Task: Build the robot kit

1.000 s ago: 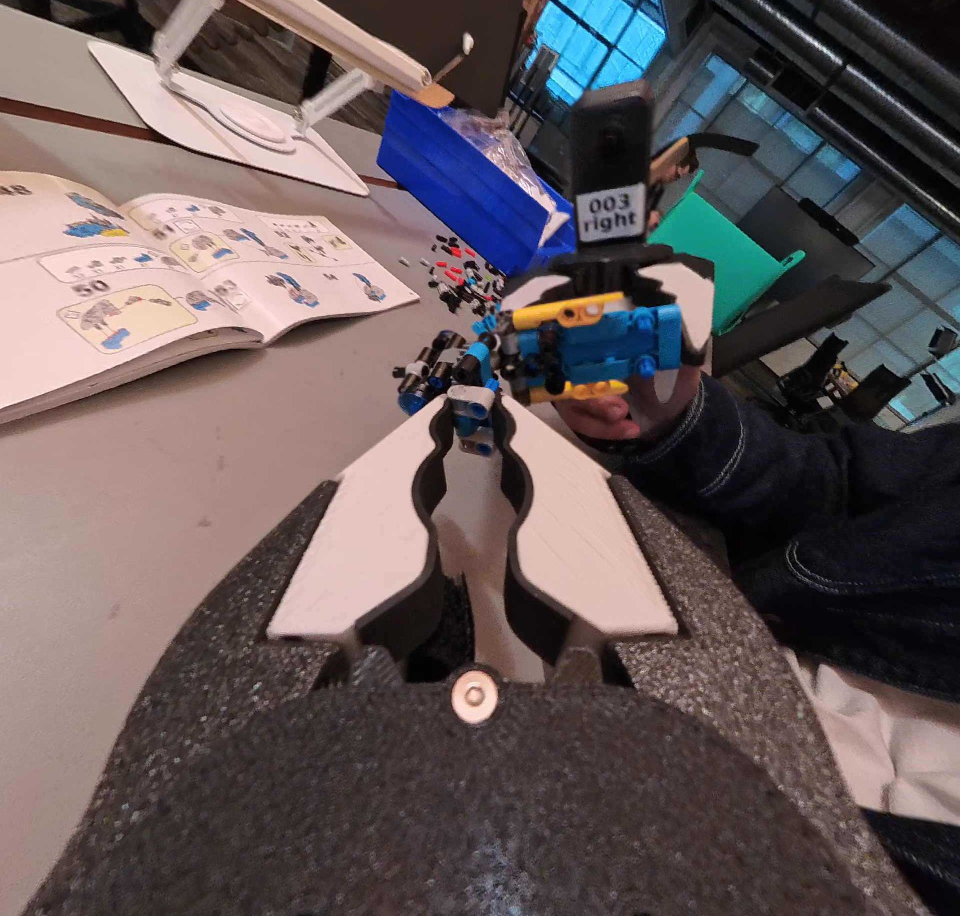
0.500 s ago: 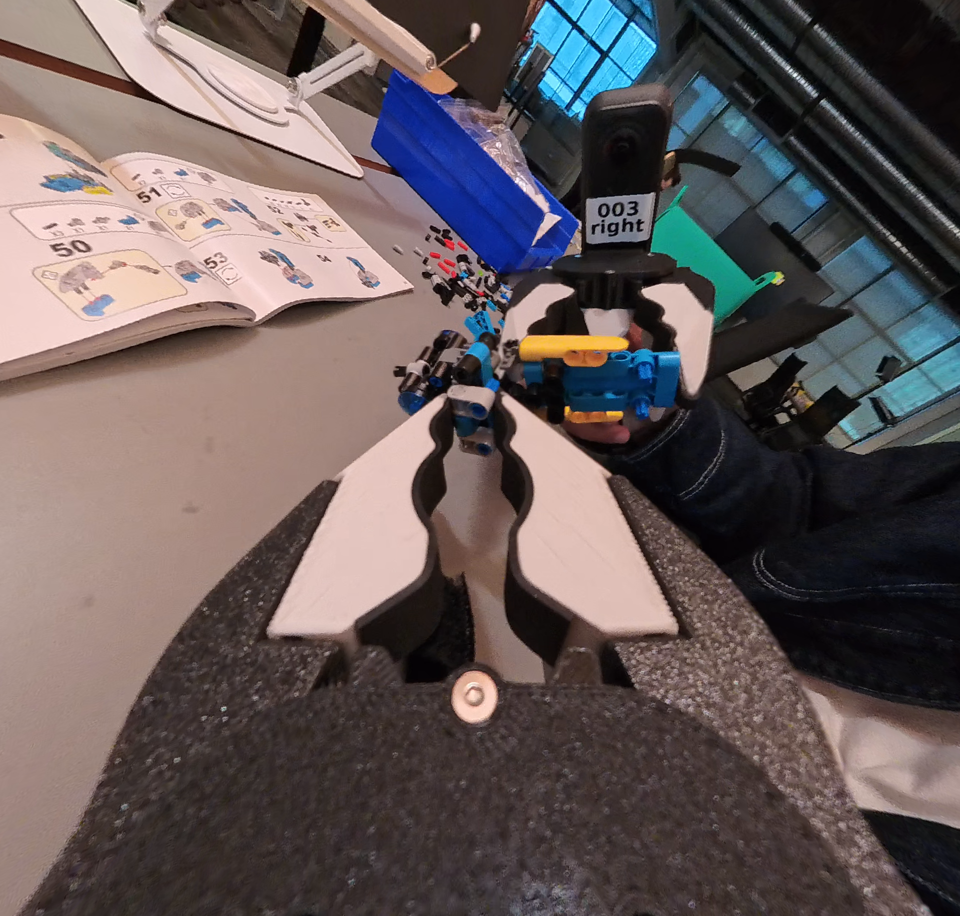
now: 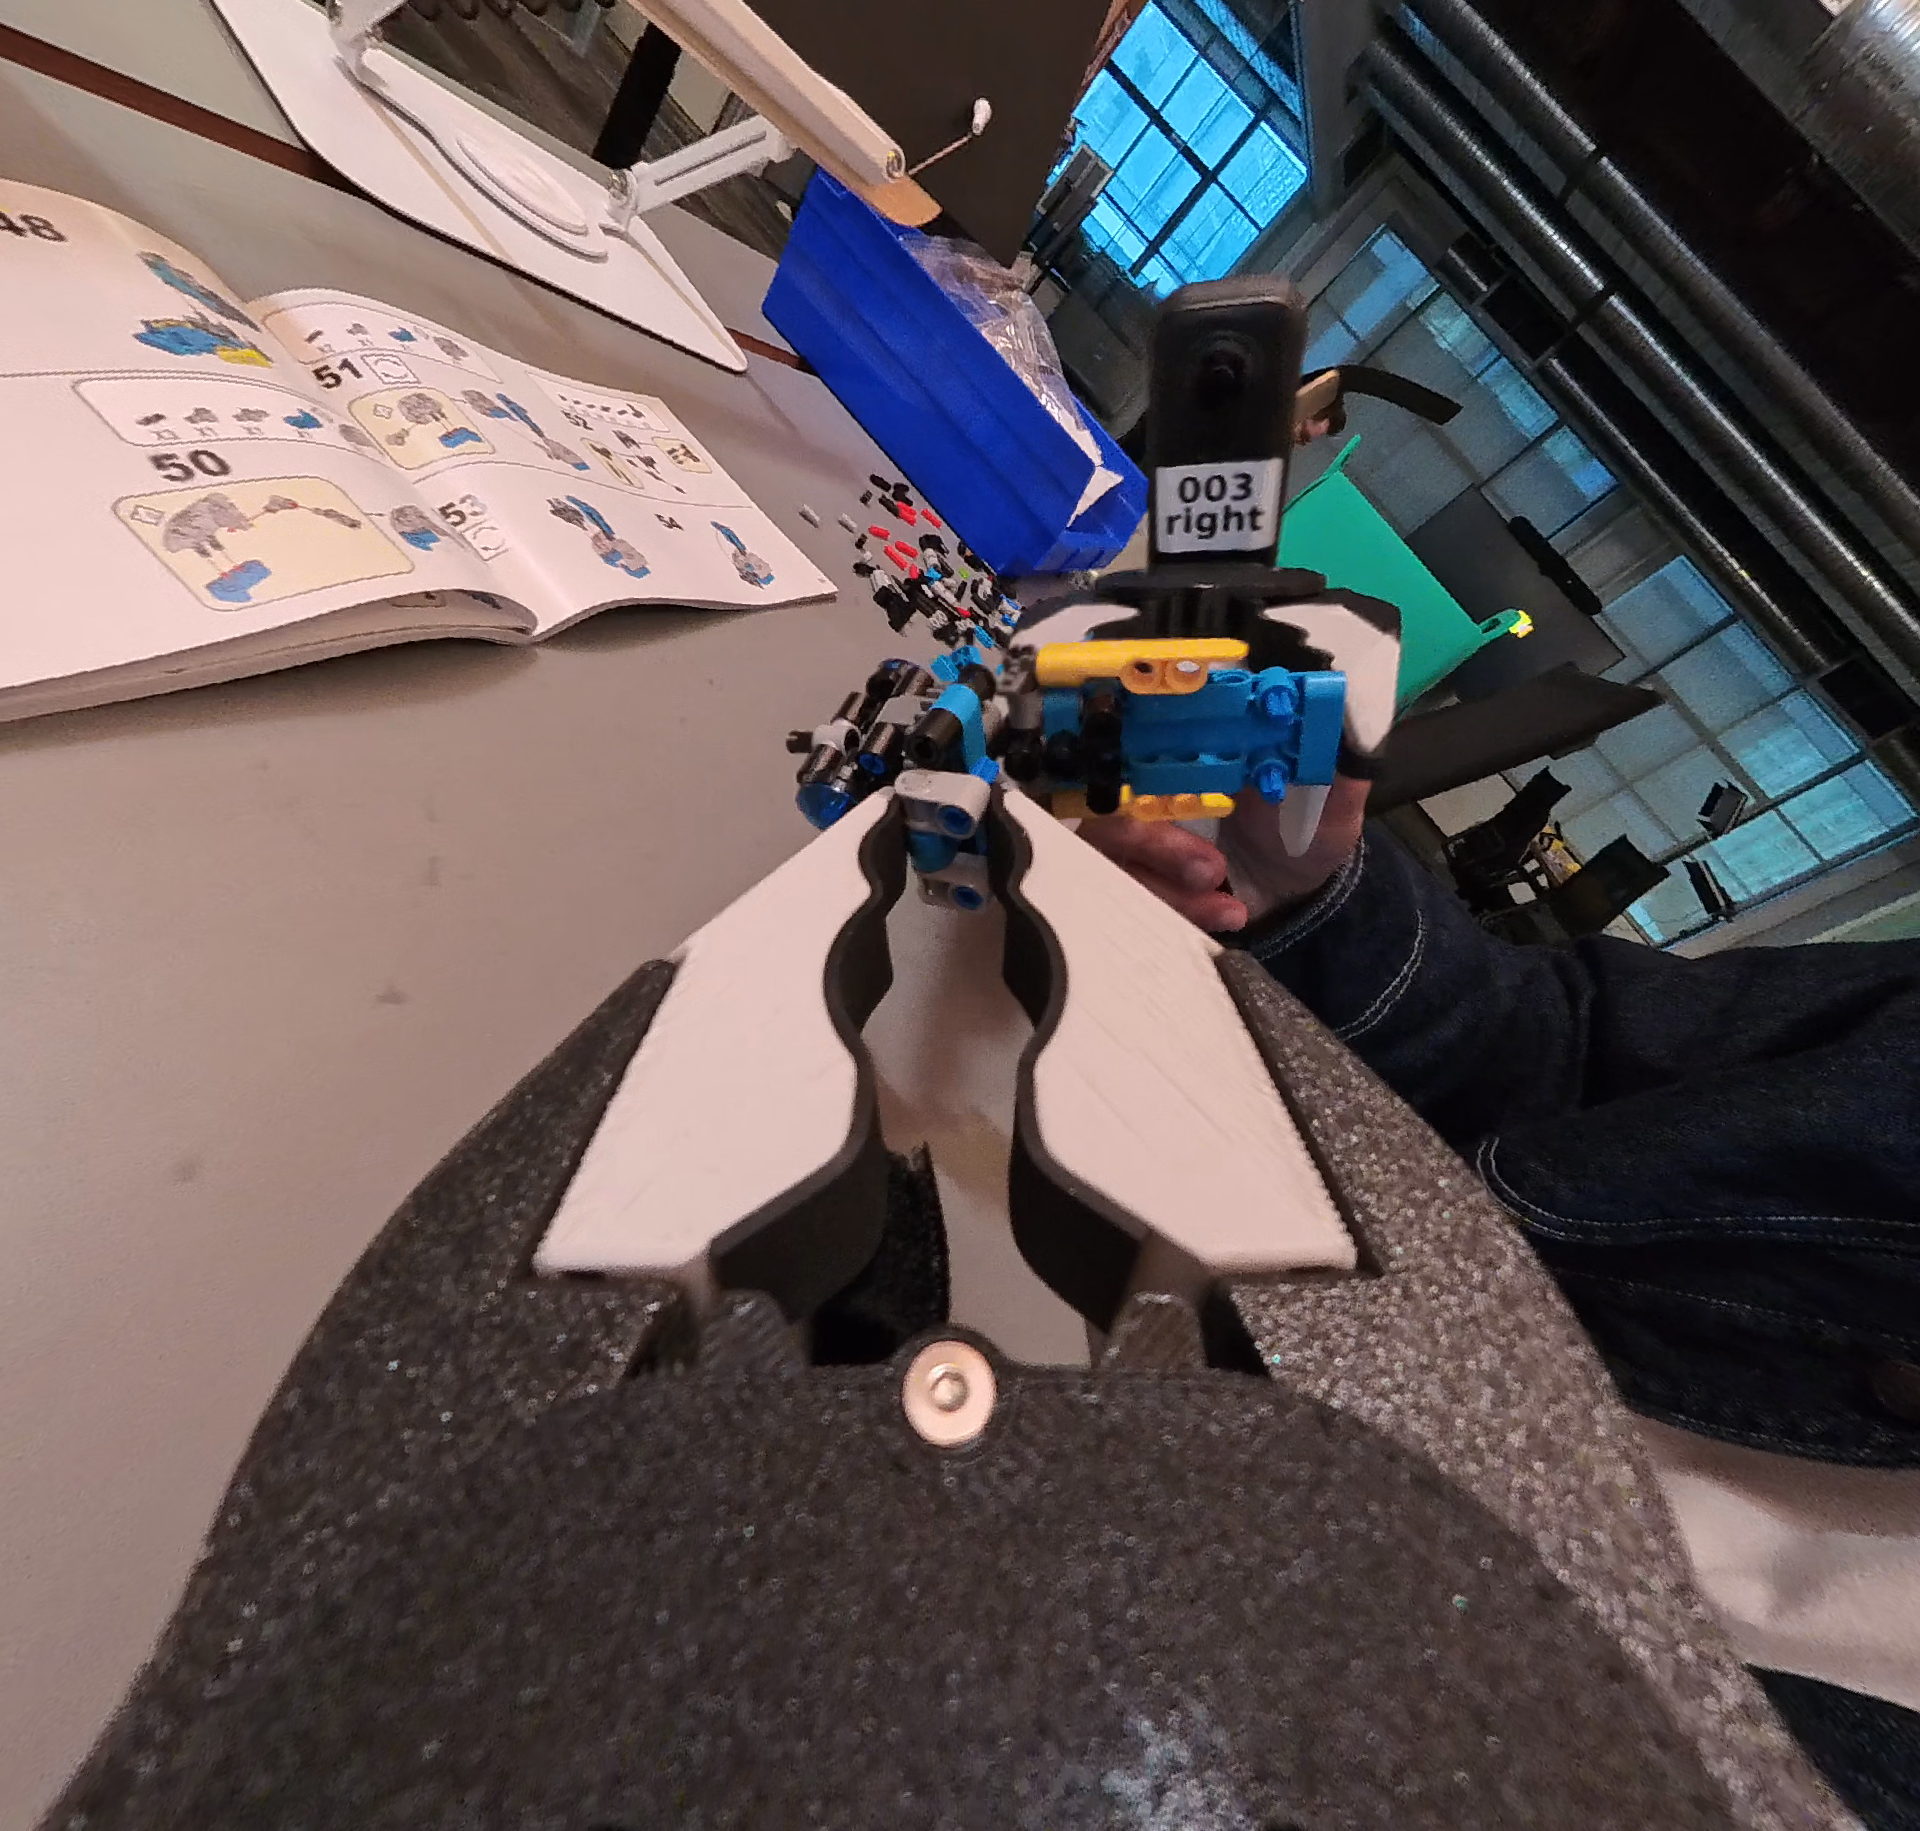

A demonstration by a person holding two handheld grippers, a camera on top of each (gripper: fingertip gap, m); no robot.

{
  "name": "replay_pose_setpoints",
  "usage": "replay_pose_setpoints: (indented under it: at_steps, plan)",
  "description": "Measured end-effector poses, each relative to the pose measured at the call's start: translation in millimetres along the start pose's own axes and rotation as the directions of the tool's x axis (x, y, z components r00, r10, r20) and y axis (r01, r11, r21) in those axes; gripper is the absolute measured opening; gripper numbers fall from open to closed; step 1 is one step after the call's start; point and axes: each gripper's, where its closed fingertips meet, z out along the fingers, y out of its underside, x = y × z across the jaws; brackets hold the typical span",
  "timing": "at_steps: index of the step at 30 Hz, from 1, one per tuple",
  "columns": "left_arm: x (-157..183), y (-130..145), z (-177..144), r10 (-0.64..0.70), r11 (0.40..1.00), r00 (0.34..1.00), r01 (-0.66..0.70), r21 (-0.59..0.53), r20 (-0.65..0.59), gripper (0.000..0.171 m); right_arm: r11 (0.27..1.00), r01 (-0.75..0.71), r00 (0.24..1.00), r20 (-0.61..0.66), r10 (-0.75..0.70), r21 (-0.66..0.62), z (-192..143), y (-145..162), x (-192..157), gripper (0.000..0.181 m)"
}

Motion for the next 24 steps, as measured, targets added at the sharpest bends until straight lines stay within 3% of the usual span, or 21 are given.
replay_pose_setpoints:
  at_steps: [5, 14, 19, 24]
  plan:
    - [-1, 3, 2, -0.004, 1.0, 1.0, 0.004, -0.016, 0.007, 0.014, 0.997, 0.072, 0.994, -0.078, -0.071, 0.007, -1, -2, 5, 0.057]
    - [-7, 5, 3, 0.019, 1.0, 0.998, -0.018, -0.019, 0.056, 0.014, 1.0, 0.021, 0.995, -0.095, -0.019, 0.011, 1, 0, 11, 0.058]
    - [-13, 6, 4, -0.106, 0.994, 0.994, 0.106, 0.009, 0.035, 0.014, 0.997, -0.02, 0.991, -0.131, 0.03, 0.077, 4, -2, 18, 0.058]
    - [-13, 4, 3, -0.135, 0.991, 0.991, 0.134, 0.02, 0.017, 0.014, 0.996, 0.044, 0.985, -0.168, -0.032, 0.072, 7, -2, 18, 0.058]
